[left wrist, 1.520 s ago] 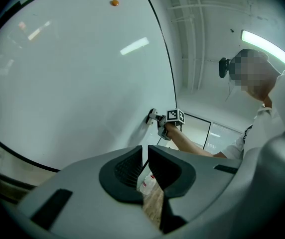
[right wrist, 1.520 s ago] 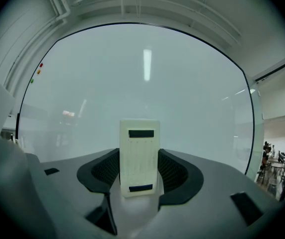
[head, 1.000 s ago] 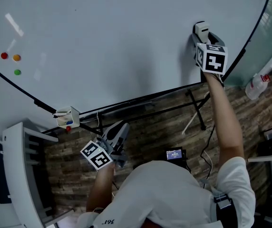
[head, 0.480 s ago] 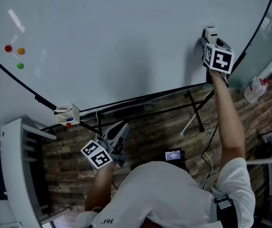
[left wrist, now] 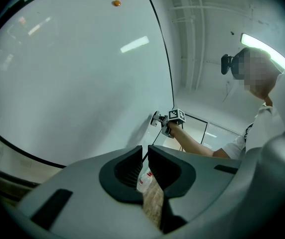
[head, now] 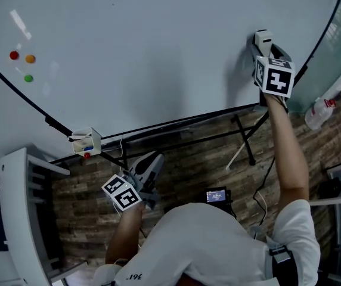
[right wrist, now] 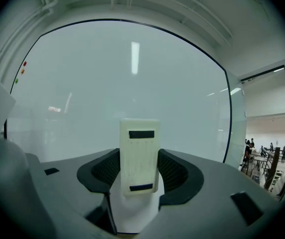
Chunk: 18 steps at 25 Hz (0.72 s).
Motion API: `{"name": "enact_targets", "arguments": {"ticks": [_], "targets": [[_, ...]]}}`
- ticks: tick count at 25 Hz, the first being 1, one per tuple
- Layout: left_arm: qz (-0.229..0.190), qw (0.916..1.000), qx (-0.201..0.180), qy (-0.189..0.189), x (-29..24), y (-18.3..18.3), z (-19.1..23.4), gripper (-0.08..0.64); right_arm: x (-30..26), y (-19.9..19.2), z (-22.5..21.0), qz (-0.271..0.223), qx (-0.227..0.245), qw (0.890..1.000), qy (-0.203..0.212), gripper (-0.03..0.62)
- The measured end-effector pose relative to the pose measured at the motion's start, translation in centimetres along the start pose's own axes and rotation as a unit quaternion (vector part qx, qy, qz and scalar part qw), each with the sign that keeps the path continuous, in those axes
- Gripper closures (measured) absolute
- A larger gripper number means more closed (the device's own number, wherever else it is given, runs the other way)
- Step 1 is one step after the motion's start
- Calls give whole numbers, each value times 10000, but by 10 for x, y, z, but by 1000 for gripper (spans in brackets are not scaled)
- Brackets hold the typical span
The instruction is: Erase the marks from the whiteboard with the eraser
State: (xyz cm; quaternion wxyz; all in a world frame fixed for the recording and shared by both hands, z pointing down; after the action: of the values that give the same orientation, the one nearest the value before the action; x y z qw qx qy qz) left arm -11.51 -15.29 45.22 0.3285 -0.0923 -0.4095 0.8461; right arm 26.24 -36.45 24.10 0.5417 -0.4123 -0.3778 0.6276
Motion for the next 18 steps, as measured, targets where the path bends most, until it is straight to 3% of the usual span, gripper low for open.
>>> {"name": "enact_targets", "arguments": {"ticks": [18], "targets": [[-420, 9981, -430, 120, 37, 50, 8, 523, 29, 92, 76, -846, 466, 9932, 650, 336]]}}
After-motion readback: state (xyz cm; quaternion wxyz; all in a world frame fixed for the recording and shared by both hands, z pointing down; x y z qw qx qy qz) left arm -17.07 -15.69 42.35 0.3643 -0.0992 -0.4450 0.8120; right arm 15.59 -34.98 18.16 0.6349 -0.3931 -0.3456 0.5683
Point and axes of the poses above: the fingertips, and each gripper's own axes: x backward along the fingers, z to its left, y out of its top, the point moved 4 cm from there along x, backward along the fingers, and after that the axes turned 7 degrees about x, right-handed, at the moved point
